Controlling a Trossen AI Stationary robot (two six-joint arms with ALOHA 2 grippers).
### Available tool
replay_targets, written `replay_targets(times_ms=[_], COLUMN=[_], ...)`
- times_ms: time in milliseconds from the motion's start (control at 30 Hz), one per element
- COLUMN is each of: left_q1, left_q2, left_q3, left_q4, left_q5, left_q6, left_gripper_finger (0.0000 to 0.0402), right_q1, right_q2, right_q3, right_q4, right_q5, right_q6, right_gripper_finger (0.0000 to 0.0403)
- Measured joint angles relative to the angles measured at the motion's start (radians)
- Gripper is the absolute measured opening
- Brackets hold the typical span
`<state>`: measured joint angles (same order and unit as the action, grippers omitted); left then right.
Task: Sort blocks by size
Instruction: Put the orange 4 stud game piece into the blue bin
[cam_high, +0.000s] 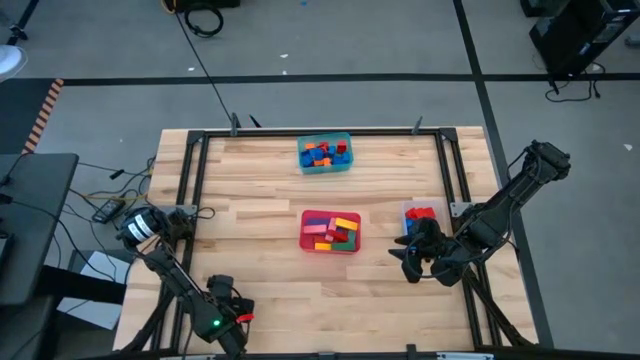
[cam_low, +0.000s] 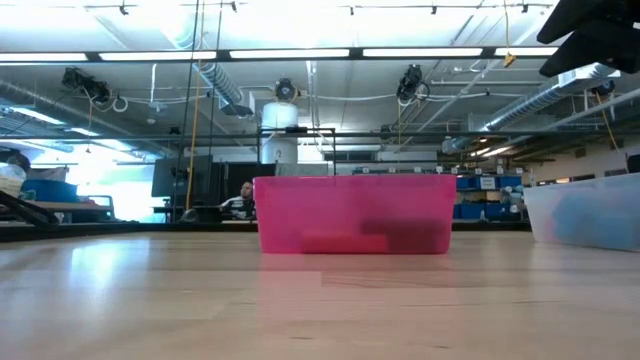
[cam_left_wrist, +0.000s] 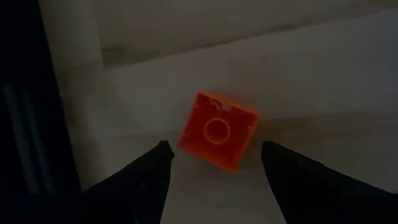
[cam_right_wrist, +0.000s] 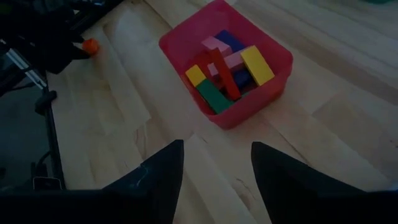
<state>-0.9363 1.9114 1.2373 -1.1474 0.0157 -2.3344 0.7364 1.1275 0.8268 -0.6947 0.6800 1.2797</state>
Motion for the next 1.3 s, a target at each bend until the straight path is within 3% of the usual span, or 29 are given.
replay_targets(times_ms=[567, 833, 1033, 1300], left_q1=[0.002, 0.000, 0.000, 0.001], left_q2=[-0.008, -0.005, -0.004, -0.003], left_q3=[-0.088, -0.073, -0.074, -0.076], left_q4=[0.097, 0.056, 0.060, 0.083], left_q5=[-0.054, -0.116, -0.148, -0.156], left_q6=[0.003, 0.218, 0.291, 0.364], left_gripper_finger=[0.0256, 0.0256, 0.0256, 0.0218], right_q1=[0.000, 0.000, 0.000, -0.001], right_q2=[0.000, 0.000, 0.000, 0.000], right_q3=[0.000, 0.000, 0.000, 0.000], right_q4=[0.007, 0.014, 0.013, 0.013], right_q5=[0.005, 0.008, 0.008, 0.009], right_q6=[0.003, 0.003, 0.003, 0.009], right_gripper_finger=[0.0200, 0.0199, 0.0199, 0.0197])
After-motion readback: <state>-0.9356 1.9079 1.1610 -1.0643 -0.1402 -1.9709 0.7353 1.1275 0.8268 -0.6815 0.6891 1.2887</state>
